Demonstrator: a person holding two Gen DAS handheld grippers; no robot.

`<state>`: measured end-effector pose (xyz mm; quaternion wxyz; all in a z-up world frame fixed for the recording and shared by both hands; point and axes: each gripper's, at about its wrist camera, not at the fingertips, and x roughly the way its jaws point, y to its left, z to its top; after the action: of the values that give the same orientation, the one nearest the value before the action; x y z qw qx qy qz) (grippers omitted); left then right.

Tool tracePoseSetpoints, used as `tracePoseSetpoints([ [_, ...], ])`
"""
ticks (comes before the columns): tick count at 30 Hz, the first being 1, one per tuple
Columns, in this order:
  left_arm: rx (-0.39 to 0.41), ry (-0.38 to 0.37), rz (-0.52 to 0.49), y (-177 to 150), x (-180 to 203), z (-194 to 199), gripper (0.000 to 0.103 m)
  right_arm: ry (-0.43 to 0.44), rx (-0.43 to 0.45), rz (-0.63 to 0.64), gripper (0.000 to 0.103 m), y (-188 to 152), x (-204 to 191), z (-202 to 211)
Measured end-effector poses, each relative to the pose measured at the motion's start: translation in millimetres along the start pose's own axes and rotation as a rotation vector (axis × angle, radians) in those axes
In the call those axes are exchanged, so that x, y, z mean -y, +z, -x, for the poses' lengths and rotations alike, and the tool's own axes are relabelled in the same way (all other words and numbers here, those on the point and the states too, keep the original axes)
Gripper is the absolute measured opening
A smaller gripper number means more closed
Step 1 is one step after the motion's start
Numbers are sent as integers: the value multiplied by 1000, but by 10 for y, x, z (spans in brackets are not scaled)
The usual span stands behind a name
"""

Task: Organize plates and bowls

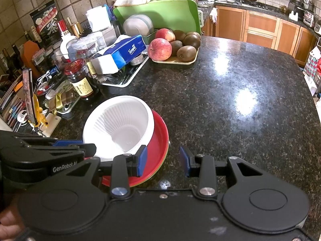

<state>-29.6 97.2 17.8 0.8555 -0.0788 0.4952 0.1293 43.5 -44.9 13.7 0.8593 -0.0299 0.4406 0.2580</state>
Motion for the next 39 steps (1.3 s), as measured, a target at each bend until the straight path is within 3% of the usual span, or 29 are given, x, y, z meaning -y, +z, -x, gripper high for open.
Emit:
tracePoseSetpoints([
  [39, -8, 5, 18, 4, 16, 3, 27, 6, 5, -1, 38, -10, 20, 29],
])
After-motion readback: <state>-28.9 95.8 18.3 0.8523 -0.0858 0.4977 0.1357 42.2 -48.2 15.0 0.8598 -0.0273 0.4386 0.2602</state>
